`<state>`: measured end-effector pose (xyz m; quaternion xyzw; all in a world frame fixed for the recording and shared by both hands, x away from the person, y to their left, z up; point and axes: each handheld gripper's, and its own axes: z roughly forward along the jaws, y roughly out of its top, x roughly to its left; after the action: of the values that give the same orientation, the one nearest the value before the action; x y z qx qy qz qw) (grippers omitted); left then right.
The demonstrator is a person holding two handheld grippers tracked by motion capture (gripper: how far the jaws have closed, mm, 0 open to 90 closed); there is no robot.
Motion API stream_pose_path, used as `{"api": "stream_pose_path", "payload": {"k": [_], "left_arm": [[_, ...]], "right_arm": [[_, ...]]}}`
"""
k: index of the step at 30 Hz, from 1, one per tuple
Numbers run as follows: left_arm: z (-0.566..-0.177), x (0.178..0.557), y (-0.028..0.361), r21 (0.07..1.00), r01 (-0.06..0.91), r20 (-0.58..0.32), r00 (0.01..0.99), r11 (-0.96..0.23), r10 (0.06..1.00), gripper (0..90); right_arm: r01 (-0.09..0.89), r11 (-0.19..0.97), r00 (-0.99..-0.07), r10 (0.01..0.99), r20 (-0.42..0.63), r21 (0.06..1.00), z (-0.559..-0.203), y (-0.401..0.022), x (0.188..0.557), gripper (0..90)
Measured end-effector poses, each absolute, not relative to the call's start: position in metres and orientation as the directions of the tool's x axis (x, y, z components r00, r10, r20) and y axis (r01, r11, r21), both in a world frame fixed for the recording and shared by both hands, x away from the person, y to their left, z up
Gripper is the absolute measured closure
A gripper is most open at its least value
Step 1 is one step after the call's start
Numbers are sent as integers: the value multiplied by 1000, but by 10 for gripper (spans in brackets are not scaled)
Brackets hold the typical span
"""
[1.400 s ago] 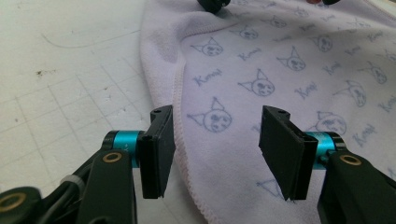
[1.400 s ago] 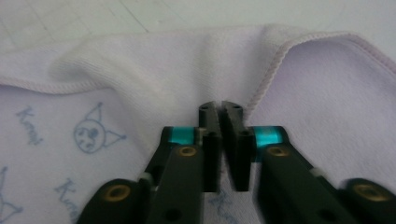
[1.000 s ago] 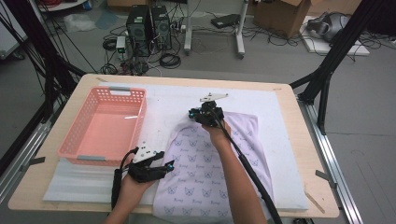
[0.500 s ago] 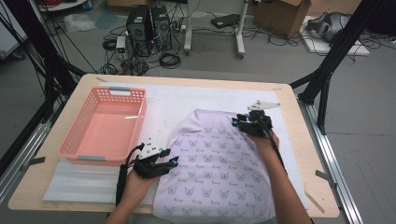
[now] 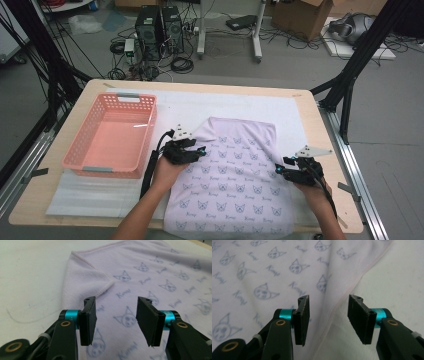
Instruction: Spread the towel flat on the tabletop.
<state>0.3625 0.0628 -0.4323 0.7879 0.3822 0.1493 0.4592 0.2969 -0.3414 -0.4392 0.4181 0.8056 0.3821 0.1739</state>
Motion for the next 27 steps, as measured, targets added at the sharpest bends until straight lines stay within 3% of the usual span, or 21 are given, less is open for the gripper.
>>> {"api": "stream_pose_path", "payload": {"k": [13, 16, 19, 22, 27], "left_arm": [[-450, 404, 41, 807, 483, -55, 634, -339, 771, 514], [-450, 406, 39, 799, 476, -11, 623, -368, 782, 608], [-448, 410, 49, 804, 505, -57, 590, -313, 806, 852], [-446, 415, 63, 821, 537, -128, 506, -195, 853, 865], [-443, 420, 84, 834, 531, -82, 387, -149, 918, 828]], "right_arm": [[518, 355, -614, 787, 49, 778, -437, -343, 288, 516], [521, 353, -616, 786, 56, 777, -438, -342, 289, 516], [521, 356, -619, 783, 56, 776, -438, -341, 289, 516], [520, 357, -621, 782, 56, 776, -439, -340, 289, 516], [517, 356, -624, 779, 59, 778, -439, -338, 289, 516]]}}
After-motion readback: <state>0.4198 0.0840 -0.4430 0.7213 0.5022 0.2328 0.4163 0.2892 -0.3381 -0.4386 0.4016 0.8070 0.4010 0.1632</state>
